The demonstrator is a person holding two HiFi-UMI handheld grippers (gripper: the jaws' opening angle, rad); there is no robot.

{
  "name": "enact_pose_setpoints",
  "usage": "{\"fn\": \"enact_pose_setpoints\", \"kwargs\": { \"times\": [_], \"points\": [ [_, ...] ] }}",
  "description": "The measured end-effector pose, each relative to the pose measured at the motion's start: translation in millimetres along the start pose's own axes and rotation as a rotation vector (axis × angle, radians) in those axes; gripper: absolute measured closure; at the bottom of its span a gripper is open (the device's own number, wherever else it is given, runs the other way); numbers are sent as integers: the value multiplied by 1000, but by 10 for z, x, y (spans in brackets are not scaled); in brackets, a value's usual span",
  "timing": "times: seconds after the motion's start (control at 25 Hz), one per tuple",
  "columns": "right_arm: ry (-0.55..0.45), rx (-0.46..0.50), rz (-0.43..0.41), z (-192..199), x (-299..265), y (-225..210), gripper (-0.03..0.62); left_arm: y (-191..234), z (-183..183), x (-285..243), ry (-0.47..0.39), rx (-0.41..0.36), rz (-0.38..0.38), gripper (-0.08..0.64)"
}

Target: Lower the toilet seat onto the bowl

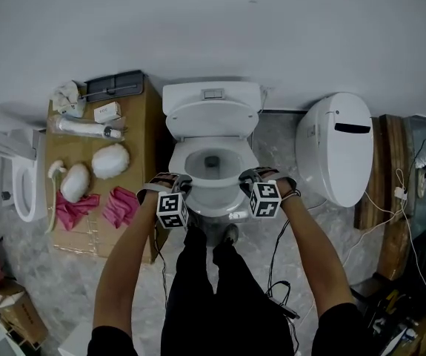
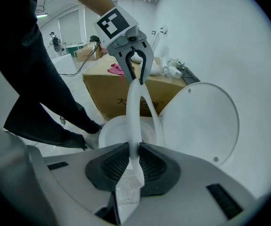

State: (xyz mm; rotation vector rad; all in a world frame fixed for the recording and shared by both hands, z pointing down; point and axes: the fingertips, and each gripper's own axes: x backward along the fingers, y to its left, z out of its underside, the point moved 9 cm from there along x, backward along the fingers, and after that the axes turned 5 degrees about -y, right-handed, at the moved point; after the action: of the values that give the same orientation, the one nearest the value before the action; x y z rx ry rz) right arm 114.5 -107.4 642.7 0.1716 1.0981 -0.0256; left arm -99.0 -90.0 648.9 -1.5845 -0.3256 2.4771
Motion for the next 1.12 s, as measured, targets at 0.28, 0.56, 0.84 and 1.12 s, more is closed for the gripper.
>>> {"fn": "enact_pose_setpoints", "kwargs": {
  "times": [0.28, 0.56, 0.84, 1.12],
  "points": [
    [-23, 16, -53, 74, -192, 321, 500, -293, 80, -149, -13, -48, 127, 468],
    [-24, 14, -117, 158, -405, 573, 477, -543, 137, -335, -3, -68, 237, 441],
    [-32, -22, -161, 253, -618, 760, 449, -767, 200, -494, -9, -66, 288, 421],
    [-17, 4, -216, 322, -854, 938, 428, -999, 284, -671, -11, -74, 310, 407]
  ]
}}
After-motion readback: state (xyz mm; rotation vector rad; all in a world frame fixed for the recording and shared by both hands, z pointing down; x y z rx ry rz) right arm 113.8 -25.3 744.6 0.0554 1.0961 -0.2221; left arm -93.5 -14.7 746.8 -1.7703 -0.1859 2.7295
